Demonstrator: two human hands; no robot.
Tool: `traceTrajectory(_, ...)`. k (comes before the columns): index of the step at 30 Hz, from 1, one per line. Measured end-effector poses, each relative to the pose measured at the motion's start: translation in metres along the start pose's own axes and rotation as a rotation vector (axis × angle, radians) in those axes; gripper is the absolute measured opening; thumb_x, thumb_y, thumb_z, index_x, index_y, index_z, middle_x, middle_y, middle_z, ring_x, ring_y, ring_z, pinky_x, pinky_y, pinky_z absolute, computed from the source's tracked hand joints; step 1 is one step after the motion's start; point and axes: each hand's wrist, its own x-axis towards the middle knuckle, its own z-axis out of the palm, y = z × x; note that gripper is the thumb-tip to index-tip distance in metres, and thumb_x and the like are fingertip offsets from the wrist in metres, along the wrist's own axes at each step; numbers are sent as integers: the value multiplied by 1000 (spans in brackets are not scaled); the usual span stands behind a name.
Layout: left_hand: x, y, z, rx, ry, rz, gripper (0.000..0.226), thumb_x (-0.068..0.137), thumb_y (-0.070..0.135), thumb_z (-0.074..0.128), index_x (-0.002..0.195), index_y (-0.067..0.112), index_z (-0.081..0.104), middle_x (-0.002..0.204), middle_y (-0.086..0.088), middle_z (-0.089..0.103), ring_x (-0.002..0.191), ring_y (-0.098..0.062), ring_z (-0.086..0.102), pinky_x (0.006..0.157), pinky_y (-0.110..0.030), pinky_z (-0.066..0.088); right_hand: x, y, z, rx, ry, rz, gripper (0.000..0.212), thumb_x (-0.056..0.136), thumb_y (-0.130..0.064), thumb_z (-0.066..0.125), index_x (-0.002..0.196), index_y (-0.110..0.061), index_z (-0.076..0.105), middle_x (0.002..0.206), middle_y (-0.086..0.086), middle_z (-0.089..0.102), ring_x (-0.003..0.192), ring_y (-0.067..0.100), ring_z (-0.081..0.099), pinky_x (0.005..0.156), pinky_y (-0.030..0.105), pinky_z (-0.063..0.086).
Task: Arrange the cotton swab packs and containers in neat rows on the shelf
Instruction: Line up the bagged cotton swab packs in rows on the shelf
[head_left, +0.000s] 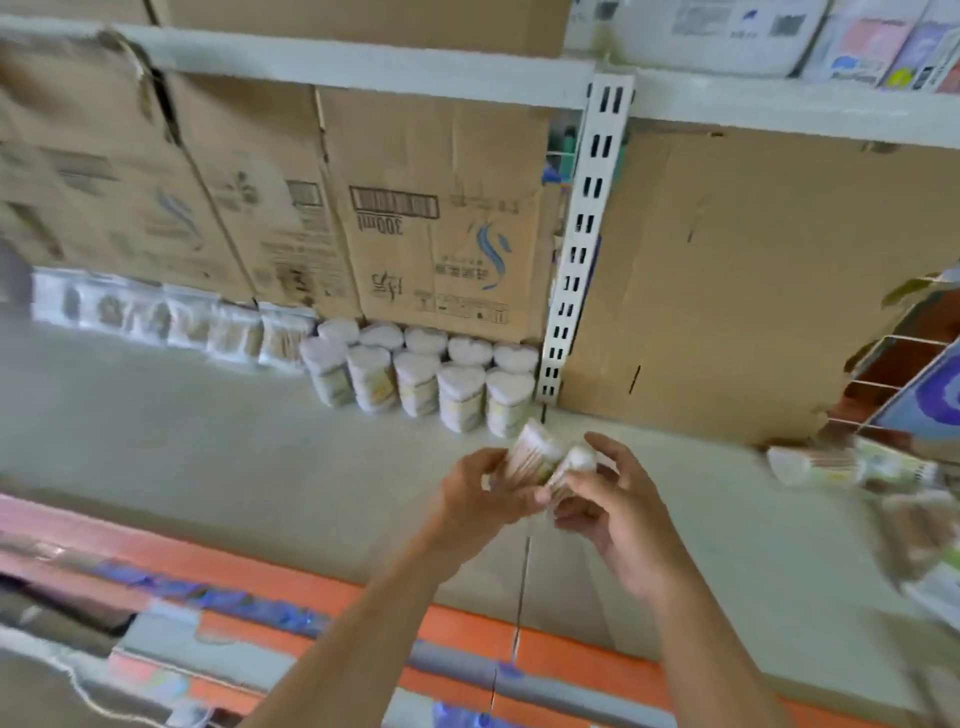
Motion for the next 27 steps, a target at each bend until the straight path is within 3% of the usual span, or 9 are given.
traceTrajectory(2,1,-2,-30,22,11,20,43,62,29,88,97,21,64,95,-1,62,70,-8,61,73,-41,56,5,7,22,46,-75,23,61,73,0,70,125,-18,46,94,15,62,60,25,65,55,31,54)
traceTrajectory(4,4,-6,-59,38,8,30,35,70,19,83,99,18,65,98,-2,62,71,-8,62,70,-36,58,10,16,44,24,-73,23,56,80,7,66,126,-18,46,98,17,61,62,26,65,57,31,55)
traceTrajectory(7,6,-12,-103,59,6,37,38,72,28,82,104,16,66,98,-6,65,66,-3,62,60,-23,56,16,29,84,-77,-16,2,50,77,-5,73,122,-12,54,92,18,64,56,23,58,48,30,47)
traceTrajectory(11,22,-20,-160,102,-3,53,26,77,29,77,99,20,67,74,6,66,54,7,54,50,-11,40,26,44,133,-180,106,-73,32,77,-11,76,102,1,61,60,5,60,40,14,41,40,24,33)
traceTrajectory(16,39,-34,-216,353,-49,145,6,86,27,64,84,27,59,73,12,61,64,5,53,59,-10,37,29,56,179,-275,182,-91,32,76,-13,79,101,-9,60,79,4,69,49,13,56,43,26,42)
traceTrajectory(19,44,-37,-238,470,-93,178,9,83,33,55,76,27,53,74,9,58,68,-3,52,62,-21,38,29,60,196,-286,211,-100,31,75,-15,80,100,-12,61,80,2,69,48,11,54,44,25,42)
traceTrajectory(21,47,-38,-251,525,-156,181,5,86,24,56,86,22,60,84,7,62,76,-8,55,67,-23,40,29,57,200,-267,271,-129,29,76,-15,80,98,-12,61,78,3,68,45,7,50,41,23,38)
traceTrajectory(24,52,-42,-260,612,-195,196,28,89,16,53,116,18,62,109,4,62,94,-11,58,79,-16,40,29,47,197,-231,359,-205,26,76,-13,79,96,-10,62,83,7,67,43,0,50,39,17,37)
traceTrajectory(27,50,-38,-262,533,-109,159,36,91,8,51,120,26,61,110,10,63,92,-4,59,77,-11,42,26,31,197,-196,387,-288,22,77,-10,78,91,-7,62,80,9,66,43,-1,50,39,13,36)
